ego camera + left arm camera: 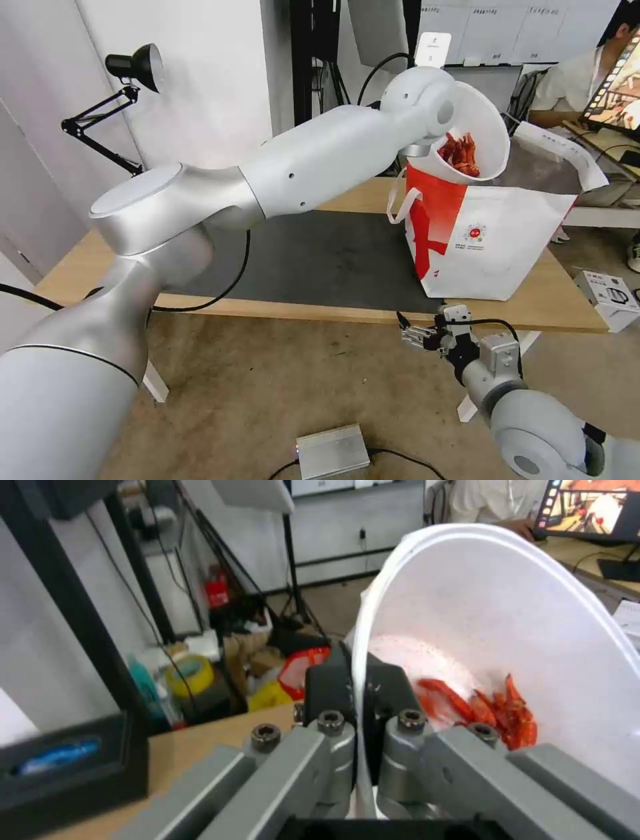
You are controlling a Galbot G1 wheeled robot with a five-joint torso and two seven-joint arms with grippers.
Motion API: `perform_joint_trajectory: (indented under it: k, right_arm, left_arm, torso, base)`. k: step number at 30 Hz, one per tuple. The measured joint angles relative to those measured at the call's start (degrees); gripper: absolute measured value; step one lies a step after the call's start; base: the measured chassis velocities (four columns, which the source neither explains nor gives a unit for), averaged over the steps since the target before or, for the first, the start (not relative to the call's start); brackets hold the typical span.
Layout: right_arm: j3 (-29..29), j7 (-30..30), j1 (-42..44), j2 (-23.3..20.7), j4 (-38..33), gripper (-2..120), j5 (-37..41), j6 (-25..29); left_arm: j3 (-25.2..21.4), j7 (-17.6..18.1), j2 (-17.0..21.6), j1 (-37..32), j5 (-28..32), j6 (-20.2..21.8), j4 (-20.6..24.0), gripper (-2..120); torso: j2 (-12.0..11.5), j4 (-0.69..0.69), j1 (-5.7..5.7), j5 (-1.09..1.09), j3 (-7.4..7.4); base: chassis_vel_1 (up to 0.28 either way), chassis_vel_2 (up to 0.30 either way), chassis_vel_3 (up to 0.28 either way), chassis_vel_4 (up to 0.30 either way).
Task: Pick up the trash from the table and place it into the takeout bag.
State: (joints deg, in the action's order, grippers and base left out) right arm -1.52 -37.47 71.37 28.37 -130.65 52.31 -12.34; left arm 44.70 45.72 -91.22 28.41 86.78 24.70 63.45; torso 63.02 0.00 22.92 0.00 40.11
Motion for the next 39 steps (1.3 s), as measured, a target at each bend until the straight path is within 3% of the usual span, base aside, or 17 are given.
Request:
perform_joint_trajectory:
  k: [6,18,28,37,39]
  right_arm:
    - [0.00,0.00,0.01,0.00,0.00,100,0.00,0.00]
    - [0.00,0.00,0.00,0.00,0.00,100,0.00,0.00]
    - [0.00,0.00,0.00,0.00,0.00,100,0.00,0.00]
    - [0.00,0.00,0.00,0.00,0.00,100,0.00,0.00]
    - [0.00,0.00,0.00,0.00,0.00,100,0.00,0.00]
  left_arm:
    - [1.29,-1.00,-0.04,0.57,-3.45,-0.02,0.30,0]
    - [2.43,-0.49,0.41,0.28,-3.43,-0.03,3.53,0]
    - [4.19,-0.28,-0.02,0.35,-3.42,-0.05,3.71,0]
    - [4.26,-0.19,0.16,-0.37,-3.54,-0.17,3.82,29]
    - [4.00,0.19,0.04,-0.19,-3.55,-0.30,4.01,41]
  torso:
    - [0.00,0.00,0.00,0.00,0.00]
    - [0.00,0.00,-0.01,0.00,0.00]
    - [0.00,0.00,0.00,0.00,0.00]
    - [0.00,0.00,0.00,0.00,0.00]
    - [0.00,0.00,0.00,0.00,0.00]
  base:
    - [0.000,0.000,0.000,0.000]
    - [0.000,0.000,0.000,0.000]
    - [0.000,0.000,0.000,0.000]
    - [0.000,0.000,0.000,0.000]
    - [0.000,0.000,0.000,0.000]
